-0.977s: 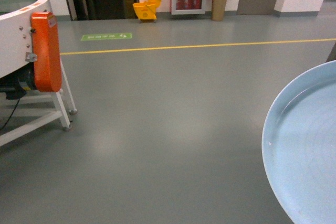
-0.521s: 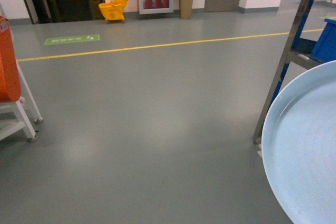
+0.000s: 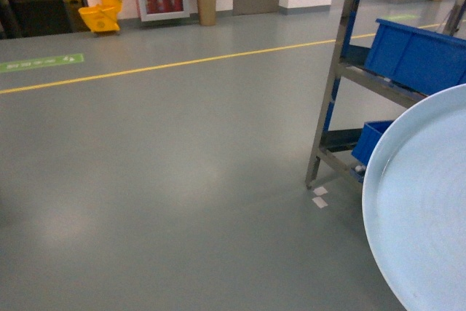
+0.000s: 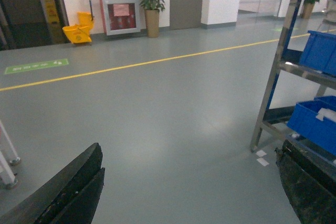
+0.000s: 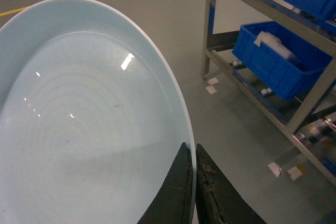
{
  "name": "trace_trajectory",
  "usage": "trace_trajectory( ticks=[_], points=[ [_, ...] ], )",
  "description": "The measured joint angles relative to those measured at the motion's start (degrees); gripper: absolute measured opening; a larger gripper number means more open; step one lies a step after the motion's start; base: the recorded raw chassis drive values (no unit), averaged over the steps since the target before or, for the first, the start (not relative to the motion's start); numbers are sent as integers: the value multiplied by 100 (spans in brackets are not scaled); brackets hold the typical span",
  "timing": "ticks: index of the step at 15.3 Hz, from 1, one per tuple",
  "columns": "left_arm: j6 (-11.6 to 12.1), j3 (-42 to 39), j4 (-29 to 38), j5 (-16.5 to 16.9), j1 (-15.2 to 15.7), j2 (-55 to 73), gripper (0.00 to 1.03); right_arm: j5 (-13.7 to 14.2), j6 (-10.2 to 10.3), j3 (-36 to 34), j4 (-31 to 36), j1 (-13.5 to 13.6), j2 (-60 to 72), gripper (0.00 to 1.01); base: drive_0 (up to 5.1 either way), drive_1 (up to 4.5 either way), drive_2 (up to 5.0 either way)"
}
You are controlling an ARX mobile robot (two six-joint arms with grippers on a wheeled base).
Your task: Place blue tray on left shelf second layer neatly
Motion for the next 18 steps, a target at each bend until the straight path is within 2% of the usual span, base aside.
trace_trajectory(
  ticks=[5, 15, 18],
  points=[
    [0, 0, 0, 0, 0, 0, 98, 2, 0, 0, 0, 0, 2, 2, -163, -163, -163],
    [0, 0, -4, -4, 0, 0, 98, 2, 0, 0, 2, 0, 0, 2, -188, 243, -619],
    [0, 0, 2, -2, 0, 0, 98, 2, 0, 0, -2, 0, 2, 2, -167, -109, -225]
  ],
)
